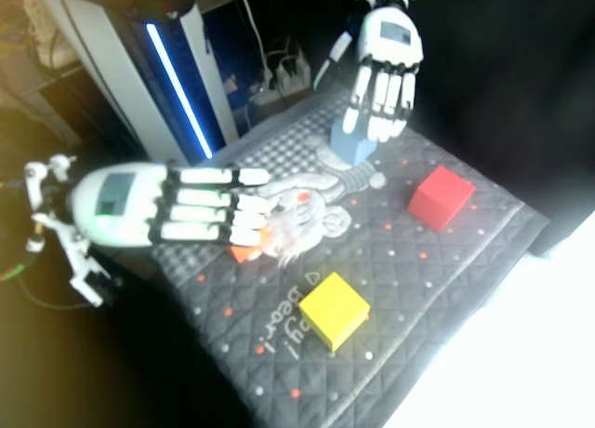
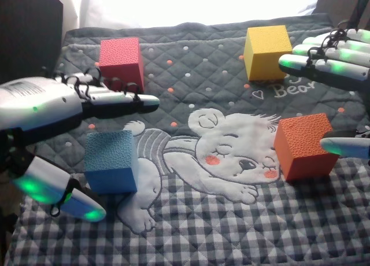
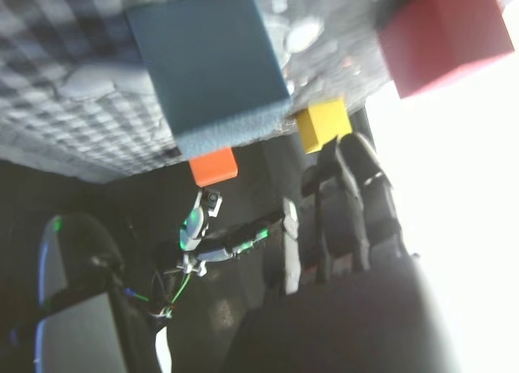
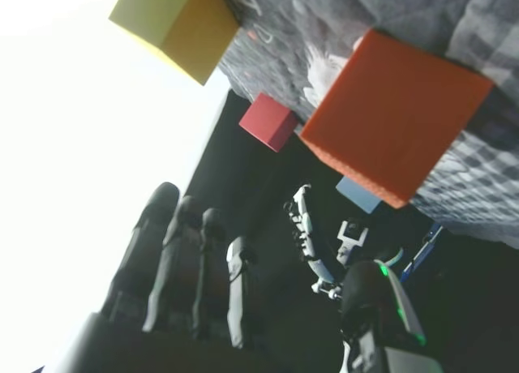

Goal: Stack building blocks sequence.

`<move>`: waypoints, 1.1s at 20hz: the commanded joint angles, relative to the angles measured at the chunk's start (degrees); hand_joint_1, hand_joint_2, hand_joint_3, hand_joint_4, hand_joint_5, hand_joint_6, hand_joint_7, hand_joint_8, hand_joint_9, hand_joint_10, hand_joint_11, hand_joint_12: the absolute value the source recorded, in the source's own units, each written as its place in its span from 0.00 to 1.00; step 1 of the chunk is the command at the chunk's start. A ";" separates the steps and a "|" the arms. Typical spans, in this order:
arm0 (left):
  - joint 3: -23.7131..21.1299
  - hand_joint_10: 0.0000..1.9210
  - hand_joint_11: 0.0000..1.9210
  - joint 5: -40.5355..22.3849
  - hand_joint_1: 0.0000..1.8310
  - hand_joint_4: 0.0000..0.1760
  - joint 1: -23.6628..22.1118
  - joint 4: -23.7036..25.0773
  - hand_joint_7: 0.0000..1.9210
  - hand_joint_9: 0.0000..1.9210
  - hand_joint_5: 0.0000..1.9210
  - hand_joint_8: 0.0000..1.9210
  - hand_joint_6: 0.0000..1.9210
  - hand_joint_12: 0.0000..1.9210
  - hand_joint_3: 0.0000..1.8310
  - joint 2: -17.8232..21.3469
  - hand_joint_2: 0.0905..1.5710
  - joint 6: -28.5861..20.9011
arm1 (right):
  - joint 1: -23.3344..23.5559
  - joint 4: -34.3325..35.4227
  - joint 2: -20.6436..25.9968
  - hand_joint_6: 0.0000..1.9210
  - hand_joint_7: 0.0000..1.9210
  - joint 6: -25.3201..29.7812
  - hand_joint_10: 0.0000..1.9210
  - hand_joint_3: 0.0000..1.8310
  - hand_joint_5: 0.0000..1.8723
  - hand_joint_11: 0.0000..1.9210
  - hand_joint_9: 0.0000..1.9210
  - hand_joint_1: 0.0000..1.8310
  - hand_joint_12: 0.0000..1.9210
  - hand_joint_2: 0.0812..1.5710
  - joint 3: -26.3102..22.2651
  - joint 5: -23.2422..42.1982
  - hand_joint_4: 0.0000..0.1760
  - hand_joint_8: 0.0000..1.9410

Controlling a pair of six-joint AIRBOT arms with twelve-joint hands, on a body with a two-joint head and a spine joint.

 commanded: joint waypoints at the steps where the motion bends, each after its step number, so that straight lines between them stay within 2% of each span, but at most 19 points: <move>1: 0.31 0.01 0.00 -5.18 0.44 1.00 -0.77 -1.46 0.16 0.20 0.07 0.00 0.00 0.41 0.00 -0.17 0.44 -0.14 | 0.51 1.78 0.07 0.00 0.09 0.02 0.00 0.00 0.06 0.04 0.11 0.23 0.23 0.75 -0.08 7.09 0.68 0.00; 2: 0.53 0.01 0.00 -4.73 0.44 0.98 -0.85 -1.46 0.19 0.22 0.11 0.00 0.00 0.42 0.00 -0.50 0.45 -0.02 | 0.49 1.78 0.07 0.00 0.09 0.02 0.00 0.00 0.06 0.04 0.10 0.24 0.22 0.75 -0.11 7.09 0.60 0.00; 3: 0.69 0.01 0.00 -4.43 0.46 0.97 -0.91 -1.46 0.21 0.24 0.13 0.00 0.00 0.41 0.00 -0.79 0.46 0.09 | 0.48 1.78 0.07 0.01 0.09 0.02 0.00 0.00 0.07 0.04 0.11 0.24 0.23 0.75 -0.13 7.09 0.61 0.00; 4: 0.98 0.01 0.00 -3.92 0.48 0.94 -0.99 -1.46 0.23 0.25 0.15 0.00 0.00 0.35 0.00 -1.28 0.48 0.33 | 0.48 1.78 0.07 0.01 0.10 0.02 0.01 0.00 0.08 0.05 0.12 0.23 0.23 0.75 -0.14 7.09 0.62 0.00; 5: 1.18 0.01 0.00 -3.46 0.48 0.85 -1.07 -1.47 0.25 0.27 0.18 0.00 0.00 0.34 0.00 -1.68 0.49 0.64 | 0.48 1.78 0.07 0.00 0.11 0.02 0.00 0.00 0.08 0.06 0.12 0.22 0.23 0.76 -0.13 7.09 0.57 0.00; 6: 1.35 0.01 0.00 -2.82 0.50 0.65 -1.20 -1.47 0.31 0.32 0.25 0.01 0.00 0.38 0.00 -2.12 0.52 1.24 | 0.48 1.78 0.07 0.00 0.12 0.02 0.01 0.00 0.09 0.08 0.14 0.22 0.23 0.76 -0.13 7.09 0.50 0.00; 7: 1.44 0.01 0.00 -2.10 0.51 0.40 -1.31 -1.56 0.37 0.36 0.30 0.00 0.00 0.43 0.00 -2.46 0.57 2.08 | 0.48 1.78 0.07 0.00 0.12 0.02 0.00 0.00 0.10 0.07 0.13 0.21 0.23 0.76 -0.13 7.09 0.45 0.00; 8: 1.47 0.03 0.06 -1.16 0.56 0.04 -1.38 -3.04 0.46 0.43 0.40 0.02 0.01 0.47 0.00 -2.97 0.61 4.52 | 0.47 1.78 0.07 0.00 0.11 0.02 0.00 0.00 0.10 0.05 0.11 0.21 0.21 0.76 -0.13 7.09 0.49 0.00; 9: 1.46 0.12 0.08 -1.31 0.58 0.00 -1.13 -4.67 0.54 0.45 0.47 0.02 0.02 0.58 0.00 -3.21 0.62 6.11 | 0.44 1.78 0.06 0.00 0.12 0.02 0.00 0.00 0.10 0.05 0.11 0.20 0.22 0.76 -0.14 7.09 0.50 0.00; 10: 1.41 0.49 0.07 -1.87 0.67 0.00 -0.50 -7.30 0.50 0.36 0.55 0.53 0.19 0.80 0.00 -3.45 0.68 8.58 | 0.27 1.78 0.06 0.00 0.12 0.02 0.00 0.00 0.10 0.06 0.12 0.20 0.22 0.76 -0.16 7.09 0.48 0.00; 11: 1.41 0.71 0.09 -1.90 0.68 0.00 -0.35 -8.23 0.48 0.33 0.54 0.67 0.27 0.93 0.00 -3.58 0.70 9.64 | 0.20 1.78 0.06 0.00 0.12 0.02 0.00 0.00 0.11 0.08 0.13 0.21 0.21 0.76 -0.16 7.08 0.42 0.00; 13: 1.43 0.76 0.16 -2.29 0.68 0.00 0.23 -12.32 0.48 0.35 0.51 0.70 0.37 0.95 0.00 -4.59 0.71 14.03 | 0.06 1.84 0.06 0.00 0.13 0.02 0.00 0.00 0.12 0.09 0.15 0.22 0.21 0.76 -0.16 7.07 0.30 0.00; 14: 1.52 0.71 0.19 -2.66 0.68 0.00 0.40 -13.55 0.48 0.37 0.50 0.69 0.39 0.93 0.00 -5.05 0.71 15.21 | 0.02 1.88 0.06 0.00 0.13 0.02 0.00 0.00 0.12 0.09 0.14 0.23 0.20 0.76 -0.16 7.06 0.30 0.00; 15: 1.89 0.65 0.23 -3.34 0.69 0.00 0.54 -15.14 0.50 0.41 0.52 0.66 0.36 0.89 0.00 -5.82 0.70 16.23 | -0.07 1.93 0.06 0.00 0.13 0.02 0.00 0.00 0.13 0.10 0.14 0.24 0.18 0.76 -0.16 7.06 0.29 0.00; 17: 2.65 0.61 0.27 -4.39 0.69 0.00 0.31 -16.32 0.52 0.42 0.56 0.62 0.30 0.87 0.00 -6.50 0.68 16.35 | -0.20 1.97 0.06 0.00 0.15 0.02 0.00 0.00 0.13 0.11 0.15 0.25 0.14 0.76 -0.15 7.04 0.21 0.00; 19: 3.16 0.54 0.36 -5.31 0.70 0.00 -0.53 -16.65 0.56 0.48 0.59 0.54 0.28 0.81 0.00 -6.33 0.66 16.35 | -0.32 1.97 0.07 0.00 0.15 0.02 0.00 0.00 0.13 0.11 0.15 0.24 0.14 0.76 -0.11 7.02 0.34 0.00; 20: 3.31 0.63 0.45 -5.50 0.70 0.00 -0.99 -16.63 0.54 0.50 0.60 0.59 0.22 0.89 0.00 -6.05 0.67 16.35 | -0.36 1.97 0.06 0.00 0.14 0.02 0.00 0.00 0.14 0.11 0.14 0.26 0.13 0.76 -0.09 7.01 0.34 0.00; 21: 3.41 0.69 0.50 -5.76 0.70 0.00 -1.59 -16.58 0.54 0.52 0.63 0.60 0.15 0.92 0.00 -5.66 0.66 16.36 | -0.38 1.97 0.06 0.00 0.14 0.02 0.00 0.00 0.14 0.11 0.14 0.26 0.11 0.76 -0.03 7.00 0.38 0.00; 22: 3.47 0.76 0.57 -6.13 0.67 0.00 -2.25 -16.54 0.56 0.57 0.65 0.51 0.24 0.94 0.00 -5.25 0.63 16.36 | -0.38 1.97 0.06 0.00 0.14 0.02 0.00 0.00 0.14 0.12 0.15 0.26 0.10 0.76 0.04 6.99 0.35 0.00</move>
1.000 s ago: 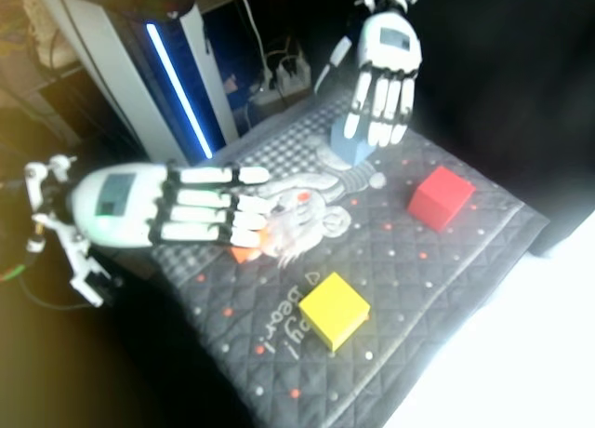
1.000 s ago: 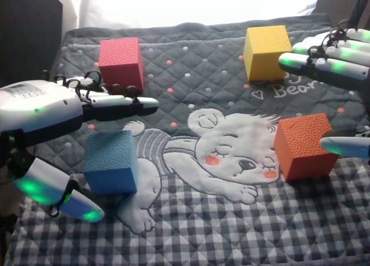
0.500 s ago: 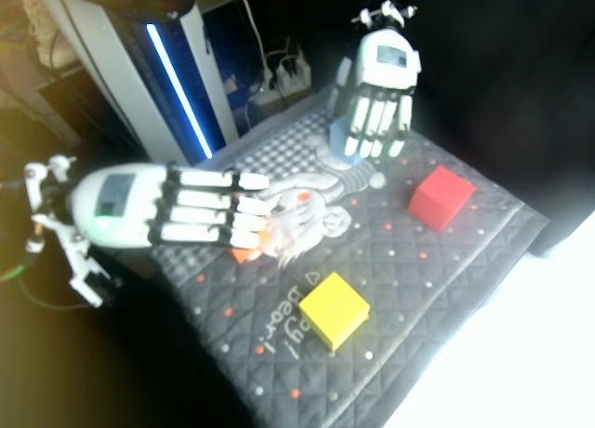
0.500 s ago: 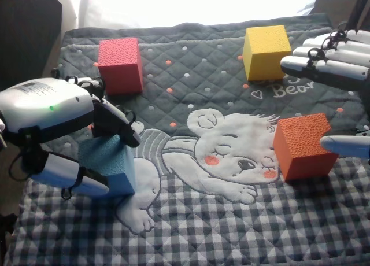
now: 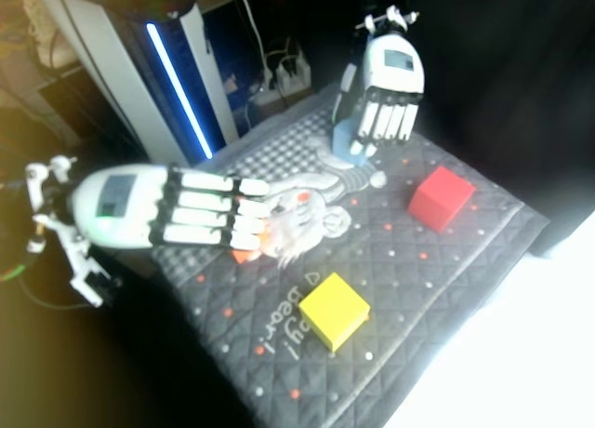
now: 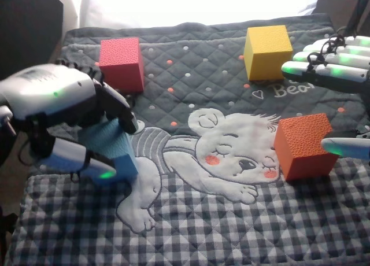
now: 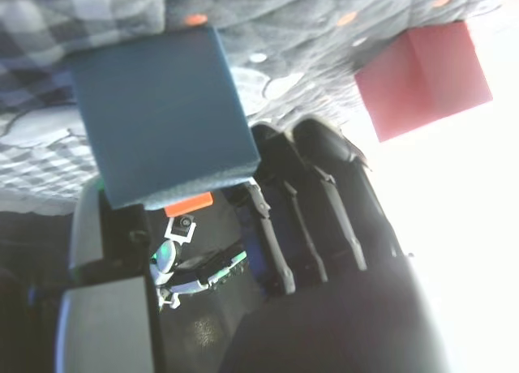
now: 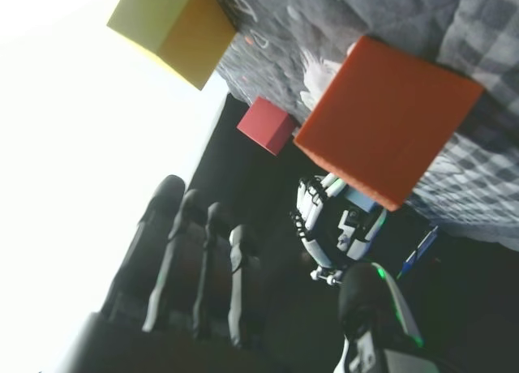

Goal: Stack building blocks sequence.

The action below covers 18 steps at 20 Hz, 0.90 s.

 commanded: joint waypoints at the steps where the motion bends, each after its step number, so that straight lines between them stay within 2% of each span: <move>1: 0.21 0.77 0.57 -7.18 0.69 0.00 -1.39 -0.68 0.57 0.57 0.59 0.46 0.35 0.94 0.00 0.83 0.65 -0.04 | 0.23 1.71 0.05 0.00 0.14 0.04 0.00 0.00 0.14 0.12 0.14 0.26 0.10 0.76 0.14 6.98 0.31 0.00; 2: 0.37 0.60 0.53 -7.31 0.70 0.00 -2.47 -0.44 0.57 0.57 0.61 0.54 0.22 0.80 0.00 1.17 0.66 -0.04 | 0.23 1.72 0.00 0.00 0.14 0.04 0.00 0.00 0.14 0.12 0.14 0.25 0.10 0.76 0.20 6.96 0.29 0.00; 3: 1.21 0.56 0.45 -6.54 0.70 0.00 -5.98 1.00 0.52 0.54 0.62 0.63 0.15 0.83 0.00 1.51 0.67 -0.08 | 0.15 1.73 -0.10 0.00 0.14 0.04 0.00 0.00 0.14 0.13 0.15 0.24 0.10 0.76 0.29 6.84 0.30 0.00; 4: 1.48 0.59 0.49 -6.33 0.70 0.00 -6.80 1.21 0.52 0.56 0.63 0.64 0.13 0.83 0.00 1.51 0.67 -0.14 | 0.14 1.73 -0.16 0.00 0.14 0.04 0.00 0.00 0.14 0.13 0.15 0.23 0.10 0.77 0.33 6.82 0.33 0.00; 5: 2.07 0.49 0.48 -6.01 0.70 0.00 -8.22 1.49 0.55 0.58 0.66 0.58 0.10 0.77 0.00 1.46 0.66 -0.39 | 0.14 1.75 -0.28 0.00 0.14 0.04 0.00 0.00 0.14 0.12 0.14 0.22 0.09 0.77 0.42 6.77 0.39 0.00; 6: 2.51 0.42 0.49 -5.81 0.71 0.00 -9.05 1.60 0.57 0.60 0.67 0.55 0.07 0.73 0.00 1.40 0.65 -0.55 | 0.14 1.77 -0.36 0.00 0.14 0.04 0.00 0.00 0.13 0.12 0.14 0.22 0.09 0.76 0.48 6.73 0.49 0.00; 8: 3.01 0.39 0.45 -5.42 0.71 0.00 -10.37 2.02 0.59 0.60 0.69 0.51 0.04 0.76 0.00 1.35 0.64 -0.80 | 0.14 1.79 -0.45 0.00 0.13 0.04 0.00 0.00 0.13 0.11 0.13 0.20 0.08 0.76 0.55 6.65 0.47 0.00; 9: 3.36 0.39 0.42 -4.60 0.70 0.00 -11.77 2.82 0.60 0.58 0.70 0.48 0.05 0.78 0.00 1.34 0.64 -1.11 | 0.14 1.79 -0.53 0.00 0.13 0.04 0.00 0.00 0.13 0.10 0.13 0.25 0.07 0.78 0.58 6.59 0.40 0.00; 11: 4.05 0.46 0.53 -3.46 0.71 0.00 -14.45 5.37 0.58 0.62 0.67 0.53 0.05 0.79 0.00 1.34 0.65 -3.07 | 0.10 1.80 -0.55 0.00 0.13 0.04 0.00 0.00 0.14 0.10 0.13 0.28 0.06 0.78 0.59 6.49 0.46 0.00; 12: 5.24 0.40 0.55 -3.48 0.71 0.00 -18.19 8.30 0.60 0.64 0.67 0.48 0.08 0.75 0.00 1.31 0.64 -6.80 | -0.06 2.01 -0.69 0.00 0.14 0.04 0.00 0.00 0.14 0.10 0.13 0.29 0.06 0.78 0.69 6.48 0.45 0.00; 13: 5.40 0.30 0.53 -3.39 0.71 0.00 -18.74 8.47 0.63 0.65 0.65 0.42 0.16 0.69 0.00 1.28 0.63 -6.80 | -0.06 2.02 -0.77 0.00 0.14 0.04 0.00 0.00 0.14 0.10 0.13 0.28 0.06 0.78 0.75 6.47 0.43 0.00; 14: 6.06 0.24 0.49 -2.95 0.70 0.00 -20.42 8.80 0.61 0.64 0.62 0.43 0.24 0.69 0.00 0.95 0.64 -6.80 | -0.06 2.04 -0.99 0.00 0.14 0.04 0.00 0.00 0.15 0.10 0.13 0.29 0.06 0.78 0.90 6.39 0.42 0.00; 15: 6.75 0.19 0.46 -2.16 0.69 0.00 -21.66 9.15 0.61 0.64 0.59 0.40 0.32 0.64 0.00 0.50 0.64 -6.80 | -0.06 2.04 -1.16 0.00 0.13 0.05 0.00 0.00 0.14 0.08 0.11 0.31 0.04 0.78 1.04 6.33 0.36 0.00; 16: 7.57 0.47 0.45 -1.25 0.75 0.00 -22.93 9.43 0.61 0.57 0.57 0.32 0.33 0.62 0.00 -0.13 0.64 -6.80 | -0.06 2.04 -1.31 0.00 0.13 0.05 0.00 0.00 0.14 0.08 0.11 0.31 0.04 0.78 1.19 6.24 0.34 0.00; 17: 8.56 0.52 0.48 0.02 0.76 0.00 -24.32 9.78 0.62 0.57 0.56 0.29 0.33 0.59 0.00 -0.90 0.64 -6.80 | -0.06 2.04 -1.46 0.00 0.13 0.05 0.00 0.00 0.13 0.08 0.10 0.32 0.04 0.79 1.35 6.14 0.34 0.00; 18: 9.34 0.52 0.49 0.90 0.76 0.00 -25.36 9.99 0.63 0.57 0.56 0.27 0.34 0.58 0.00 -1.49 0.64 -6.80 | -0.06 2.04 -1.60 0.00 0.13 0.05 0.00 0.00 0.13 0.08 0.11 0.31 0.04 0.78 1.52 6.06 0.35 0.00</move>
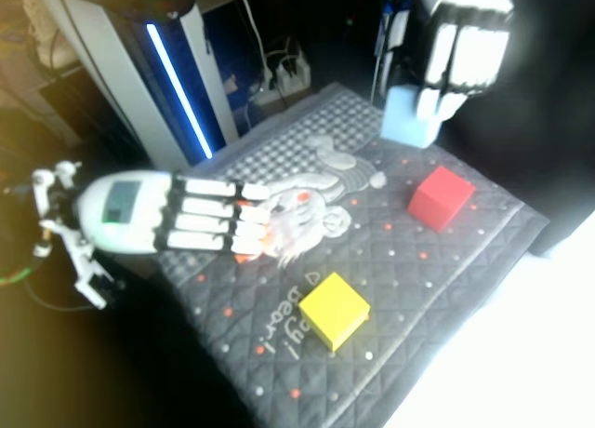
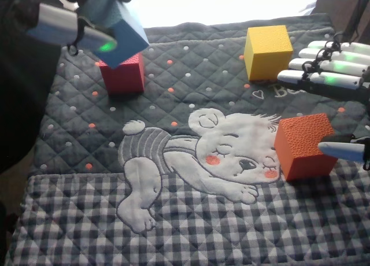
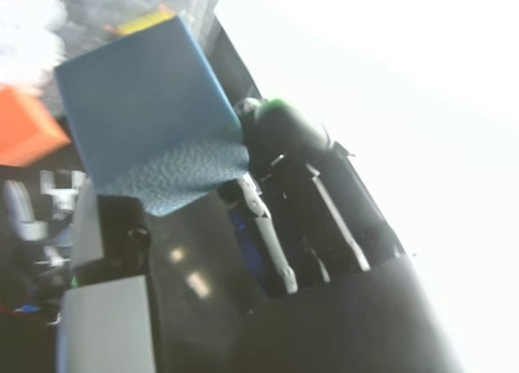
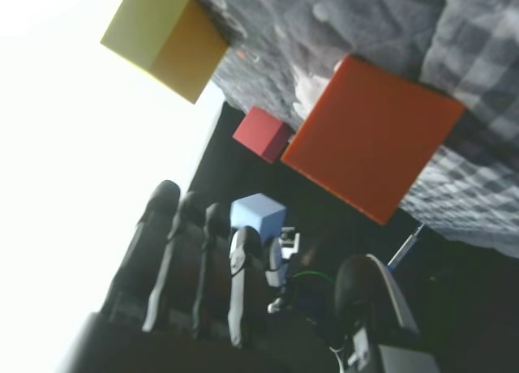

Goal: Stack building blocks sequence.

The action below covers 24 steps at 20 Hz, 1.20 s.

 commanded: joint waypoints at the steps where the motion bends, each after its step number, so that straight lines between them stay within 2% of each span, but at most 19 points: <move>1: 0.73 0.31 0.47 -5.08 0.71 0.00 -1.56 -1.31 0.65 0.61 0.58 0.31 0.34 0.60 0.00 -0.25 0.63 -0.10 | 0.49 1.83 0.09 0.00 0.13 0.05 0.00 0.00 0.13 0.08 0.11 0.32 0.04 0.78 0.46 6.60 0.30 0.00; 2: 1.58 0.49 0.46 -4.36 0.75 0.00 -2.45 -1.34 0.63 0.58 0.57 0.28 0.33 0.60 0.00 -0.61 0.64 -0.11 | 0.49 1.80 -0.12 0.00 0.13 0.05 0.00 0.00 0.13 0.08 0.11 0.32 0.04 0.78 0.70 6.53 0.29 0.00; 5: 4.38 0.55 0.47 -0.88 0.76 0.00 -5.53 -1.11 0.61 0.56 0.55 0.33 0.34 0.60 0.00 -2.18 0.65 -0.08 | 0.49 1.76 -0.66 0.00 0.11 0.05 0.00 0.00 0.13 0.07 0.10 0.33 0.03 0.78 1.14 6.41 0.26 0.00; 6: 5.33 0.34 0.49 0.65 0.72 0.00 -6.23 -1.04 0.64 0.60 0.58 0.36 0.30 0.62 0.00 -2.65 0.64 -0.07 | 0.49 1.76 -0.80 0.00 0.11 0.05 0.00 0.00 0.13 0.07 0.09 0.32 0.03 0.78 1.24 6.41 0.27 0.00; 7: 6.43 0.30 0.49 2.42 0.71 0.00 -6.75 -0.99 0.62 0.62 0.61 0.42 0.24 0.69 0.00 -3.33 0.64 -0.01 | 0.49 1.77 -0.94 0.00 0.12 0.05 0.01 0.00 0.13 0.09 0.11 0.30 0.04 0.77 1.31 6.37 0.31 0.00; 8: 6.85 0.29 0.46 3.06 0.70 0.00 -6.92 -0.86 0.62 0.62 0.61 0.44 0.23 0.73 0.00 -3.62 0.64 -0.01 | 0.49 1.77 -0.97 0.00 0.12 0.05 0.00 0.00 0.13 0.09 0.11 0.30 0.04 0.77 1.31 6.33 0.28 0.00; 10: 8.66 0.28 0.40 6.22 0.69 0.00 -7.65 0.05 0.59 0.60 0.62 0.47 0.23 0.72 0.00 -4.79 0.65 -0.01 | 0.49 1.77 -1.05 0.00 0.12 0.05 0.00 0.00 0.13 0.08 0.10 0.31 0.03 0.78 1.28 6.14 0.22 0.00; 11: 9.14 0.26 0.46 7.12 0.70 0.00 -7.80 0.13 0.62 0.64 0.63 0.43 0.22 0.66 0.00 -5.05 0.64 -0.01 | 0.49 1.77 -1.05 0.00 0.12 0.05 0.00 0.00 0.13 0.07 0.10 0.31 0.03 0.78 1.28 6.12 0.22 0.00; 12: 9.55 0.23 0.51 8.22 0.70 0.00 -7.93 0.41 0.63 0.67 0.64 0.41 0.17 0.68 0.00 -5.30 0.63 0.00 | 0.49 1.78 -1.04 0.00 0.12 0.06 0.00 0.00 0.13 0.07 0.10 0.32 0.03 0.78 1.29 6.09 0.24 0.00; 13: 10.08 0.17 0.49 9.61 0.70 0.00 -8.19 1.20 0.62 0.68 0.64 0.42 0.20 0.67 0.00 -5.83 0.63 0.00 | 0.49 1.80 -1.04 0.00 0.12 0.06 0.00 0.00 0.13 0.07 0.10 0.32 0.03 0.79 1.30 6.08 0.28 0.00; 14: 10.47 0.15 0.45 10.80 0.70 0.00 -8.28 2.04 0.61 0.67 0.64 0.44 0.20 0.68 0.00 -6.27 0.64 0.00 | 0.49 1.80 -1.04 0.00 0.12 0.06 0.00 0.00 0.13 0.07 0.10 0.32 0.03 0.79 1.30 6.06 0.27 0.00; 15: 10.86 0.15 0.43 12.63 0.70 0.00 -8.50 3.97 0.59 0.66 0.64 0.48 0.18 0.72 0.00 -6.92 0.64 0.01 | 0.49 1.80 -1.05 0.00 0.13 0.06 0.01 0.00 0.13 0.08 0.11 0.32 0.03 0.79 1.30 6.02 0.29 0.00; 16: 10.97 0.15 0.42 14.28 0.70 0.00 -8.95 6.05 0.59 0.65 0.64 0.48 0.18 0.72 0.00 -7.41 0.64 0.01 | 0.49 1.79 -1.05 0.00 0.13 0.06 0.01 0.00 0.14 0.09 0.12 0.32 0.04 0.79 1.30 5.98 0.24 0.01; 18: 11.11 0.22 0.40 15.87 0.70 0.00 -9.40 8.19 0.57 0.61 0.64 0.51 0.19 0.75 0.00 -8.12 0.65 0.04 | 0.49 1.80 -1.05 0.00 0.13 0.06 0.00 0.00 0.14 0.09 0.12 0.31 0.04 0.78 1.30 5.96 0.31 0.00; 20: 11.44 0.29 0.42 15.95 0.70 0.00 -9.42 8.49 0.57 0.60 0.65 0.52 0.14 0.77 0.00 -8.82 0.65 0.03 | 0.49 1.81 -1.06 0.00 0.12 0.06 0.00 0.00 0.13 0.07 0.09 0.33 0.02 0.78 1.29 5.89 0.37 0.00; 21: 11.78 0.31 0.40 15.94 0.71 0.00 -9.26 8.19 0.58 0.60 0.68 0.52 0.09 0.75 0.00 -9.33 0.64 0.01 | 0.49 1.81 -1.09 0.00 0.12 0.07 0.00 0.00 0.13 0.07 0.10 0.33 0.03 0.78 1.29 5.88 0.29 0.00; 22: 12.31 0.31 0.39 15.68 0.70 0.00 -8.77 7.39 0.58 0.59 0.69 0.50 0.08 0.75 0.00 -10.02 0.64 0.01 | 0.49 1.83 -1.12 0.00 0.12 0.07 0.00 0.00 0.13 0.07 0.10 0.33 0.02 0.78 1.29 5.88 0.28 0.00; 23: 12.62 0.23 0.40 15.48 0.69 0.00 -8.42 6.93 0.58 0.59 0.69 0.45 0.14 0.68 0.00 -10.44 0.64 0.01 | 0.49 1.83 -1.16 0.00 0.11 0.07 0.00 0.00 0.13 0.05 0.08 0.35 0.02 0.80 1.29 5.88 0.22 0.00; 24: 13.07 0.17 0.39 15.23 0.69 0.00 -8.06 6.36 0.58 0.60 0.65 0.44 0.21 0.65 0.00 -11.07 0.64 0.01 | 0.49 1.83 -1.20 0.00 0.10 0.07 0.00 0.00 0.12 0.04 0.08 0.36 0.01 0.80 1.31 5.88 0.24 0.00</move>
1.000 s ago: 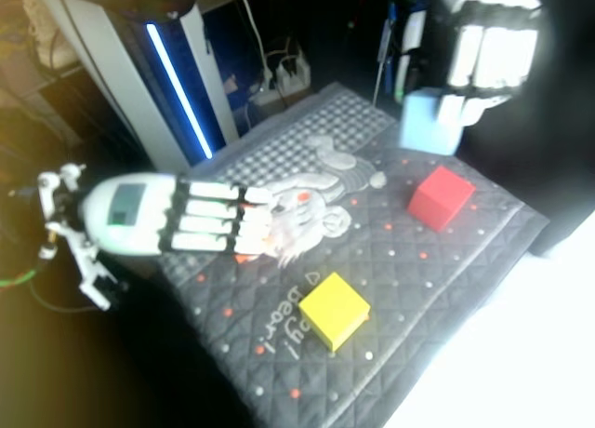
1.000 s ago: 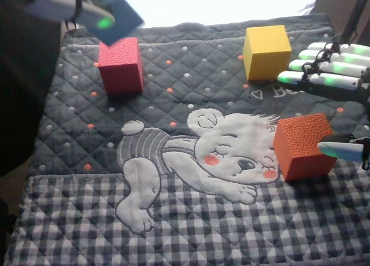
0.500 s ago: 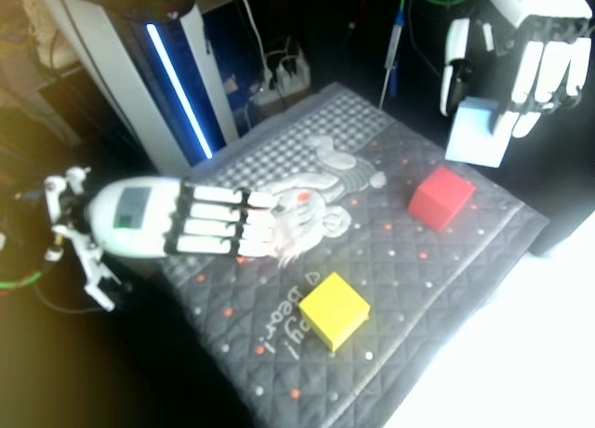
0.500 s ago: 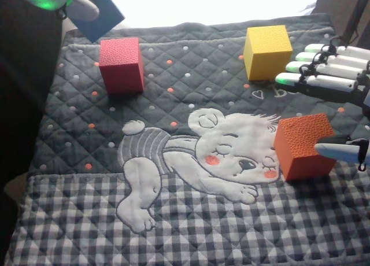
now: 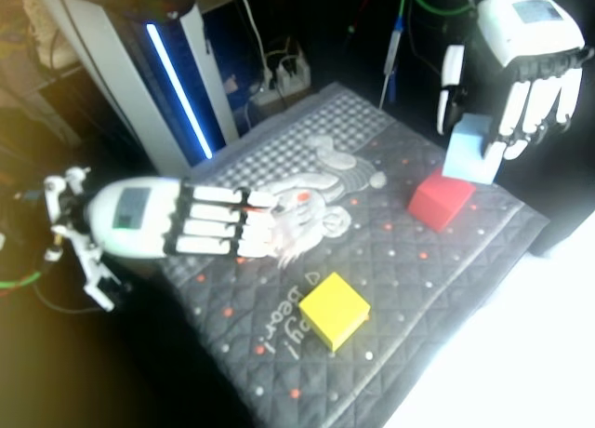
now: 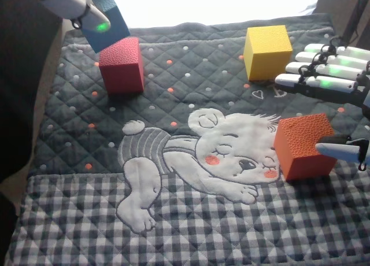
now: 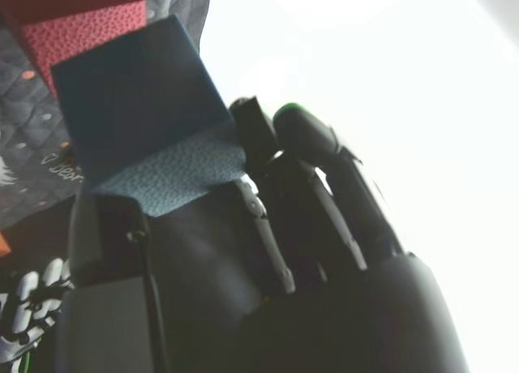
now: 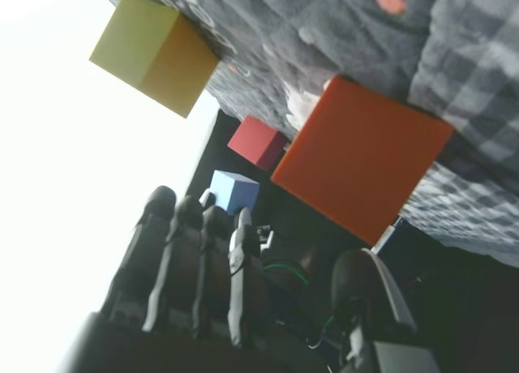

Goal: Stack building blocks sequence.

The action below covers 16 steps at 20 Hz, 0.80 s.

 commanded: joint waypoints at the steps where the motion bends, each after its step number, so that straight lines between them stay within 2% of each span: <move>1: 0.23 0.12 0.43 -5.97 0.69 0.00 -0.47 -0.46 0.60 0.64 0.64 0.42 0.24 0.63 0.00 -0.43 0.64 -0.02 | 0.49 1.74 0.04 0.00 0.10 0.07 0.00 0.00 0.12 0.04 0.08 0.36 0.01 0.80 0.26 6.71 0.29 0.00; 2: 0.75 0.09 0.44 -6.28 0.69 0.00 -0.39 -1.02 0.61 0.66 0.62 0.40 0.26 0.60 0.00 -1.11 0.64 -0.02 | 0.49 1.74 0.00 0.00 0.11 0.07 0.01 0.00 0.12 0.05 0.09 0.36 0.02 0.80 0.26 6.71 0.29 0.00; 5: 1.46 0.04 0.43 -7.69 0.70 0.00 -0.28 -2.59 0.59 0.68 0.64 0.49 0.15 0.62 0.00 -2.36 0.64 -0.07 | 0.49 1.73 -0.25 0.00 0.10 0.07 0.00 0.00 0.13 0.04 0.08 0.37 0.01 0.80 0.40 6.71 0.32 0.00; 6: 1.36 0.03 0.43 -7.75 0.70 0.00 -0.25 -2.58 0.60 0.68 0.65 0.48 0.15 0.60 0.00 -2.51 0.64 -0.06 | 0.49 1.73 -0.25 0.00 0.10 0.07 0.00 0.00 0.13 0.04 0.08 0.39 0.01 0.81 0.40 6.71 0.27 0.00; 8: 1.15 0.03 0.44 -7.94 0.71 0.00 0.20 -2.53 0.63 0.71 0.66 0.43 0.14 0.61 0.00 -2.66 0.63 -0.06 | 0.49 1.74 -0.25 0.00 0.10 0.07 0.00 0.00 0.12 0.04 0.08 0.37 0.01 0.81 0.40 6.71 0.31 0.00; 9: 1.18 0.03 0.45 -8.13 0.71 0.00 0.68 -2.59 0.64 0.72 0.64 0.39 0.18 0.60 0.00 -2.86 0.63 -0.39 | 0.48 1.74 -0.25 0.00 0.10 0.07 0.00 0.00 0.12 0.05 0.08 0.34 0.02 0.80 0.40 6.71 0.30 0.00; 11: 1.38 0.02 0.44 -8.15 0.71 0.00 1.25 -2.60 0.63 0.73 0.65 0.42 0.15 0.62 0.00 -3.31 0.63 -0.81 | 0.47 1.75 -0.26 0.00 0.11 0.07 0.00 0.00 0.13 0.05 0.08 0.33 0.02 0.80 0.39 6.71 0.29 0.00; 12: 1.39 0.02 0.34 -8.14 0.71 0.00 1.39 -2.59 0.63 0.71 0.66 0.43 0.13 0.64 0.00 -3.40 0.63 -0.81 | 0.47 1.77 -0.26 0.00 0.10 0.07 0.00 0.00 0.12 0.05 0.08 0.34 0.02 0.81 0.39 6.71 0.26 0.00; 13: 1.41 0.02 0.35 -8.13 0.71 0.00 1.47 -2.52 0.62 0.72 0.67 0.44 0.11 0.69 0.00 -3.48 0.63 -0.80 | 0.47 1.81 -0.26 0.00 0.11 0.07 0.00 0.00 0.13 0.05 0.09 0.35 0.02 0.80 0.39 6.71 0.28 0.00; 14: 1.41 0.02 0.38 -7.92 0.70 0.00 1.46 -2.26 0.62 0.71 0.67 0.42 0.12 0.69 0.00 -3.46 0.63 -0.80 | 0.47 1.86 -0.26 0.00 0.11 0.07 0.00 0.00 0.13 0.05 0.08 0.35 0.02 0.80 0.38 6.71 0.29 0.00; 15: 1.43 0.01 0.37 -7.76 0.70 0.00 1.45 -2.17 0.61 0.70 0.67 0.44 0.13 0.71 0.00 -3.41 0.63 -0.80 | 0.44 1.91 -0.26 0.00 0.11 0.07 0.00 0.00 0.12 0.05 0.09 0.35 0.02 0.80 0.37 6.71 0.26 0.00; 16: 1.44 0.01 0.39 -7.62 0.70 0.00 1.45 -2.09 0.61 0.70 0.67 0.43 0.15 0.68 0.00 -3.29 0.63 -0.80 | 0.33 2.02 -0.26 0.00 0.11 0.07 0.00 0.00 0.12 0.06 0.09 0.33 0.02 0.80 0.36 6.71 0.26 0.00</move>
